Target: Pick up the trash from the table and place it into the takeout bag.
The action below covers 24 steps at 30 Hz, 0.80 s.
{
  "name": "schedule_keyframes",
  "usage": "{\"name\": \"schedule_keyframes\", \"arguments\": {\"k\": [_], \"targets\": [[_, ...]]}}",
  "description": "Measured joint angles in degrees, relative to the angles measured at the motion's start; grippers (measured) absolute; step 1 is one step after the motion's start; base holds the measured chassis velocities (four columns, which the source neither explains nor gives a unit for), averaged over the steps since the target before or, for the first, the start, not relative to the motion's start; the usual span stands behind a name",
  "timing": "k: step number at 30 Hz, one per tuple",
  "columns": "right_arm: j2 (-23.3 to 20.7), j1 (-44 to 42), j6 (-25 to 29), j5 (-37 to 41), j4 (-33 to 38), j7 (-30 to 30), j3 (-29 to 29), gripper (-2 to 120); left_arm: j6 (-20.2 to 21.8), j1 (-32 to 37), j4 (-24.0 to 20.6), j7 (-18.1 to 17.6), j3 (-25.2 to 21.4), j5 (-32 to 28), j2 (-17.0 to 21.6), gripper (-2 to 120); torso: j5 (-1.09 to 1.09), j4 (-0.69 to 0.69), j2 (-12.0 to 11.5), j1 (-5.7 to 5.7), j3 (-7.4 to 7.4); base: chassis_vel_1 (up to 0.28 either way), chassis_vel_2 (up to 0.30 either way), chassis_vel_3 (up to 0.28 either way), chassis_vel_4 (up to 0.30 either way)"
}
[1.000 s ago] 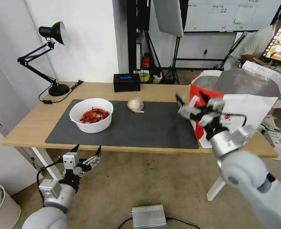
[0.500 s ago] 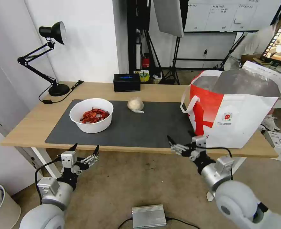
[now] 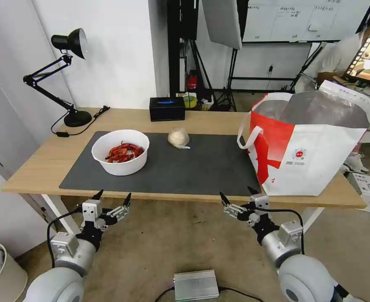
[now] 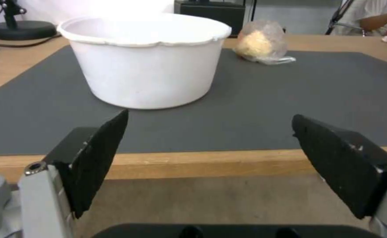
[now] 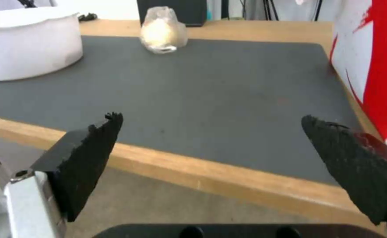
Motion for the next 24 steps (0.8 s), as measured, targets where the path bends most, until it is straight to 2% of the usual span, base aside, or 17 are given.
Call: {"name": "schedule_keyframes", "arguments": {"k": [13,20,23,24], "targets": [[0.8,0.1,0.1,-0.8,0.1,1.2,-0.6,100,0.1,0.1,0.0,0.0,-0.1,0.1,0.1,100,0.0,-0.01,0.0,0.0,0.0,0.0,0.0,0.0,0.0],[0.4,10.2,0.2,4.7,-2.2,-1.5,-2.0,100,0.1,0.4,-0.4,0.1,-0.3,0.4,-0.4,100,0.0,0.0,0.0,0.0,0.0,0.0,0.0,0.0,0.0],[0.6,20.6,0.2,8.3,-7.1,-3.0,-6.0,100,0.2,0.5,-0.5,0.0,-0.2,0.9,-1.3,100,0.0,0.0,0.0,0.0,0.0,0.0,0.0,0.0,0.0],[0.6,20.6,0.2,8.3,-7.1,-3.0,-6.0,100,0.2,0.5,-0.5,0.0,-0.2,0.9,-1.3,100,0.0,0.0,0.0,0.0,0.0,0.0,0.0,0.0,0.0]]}}
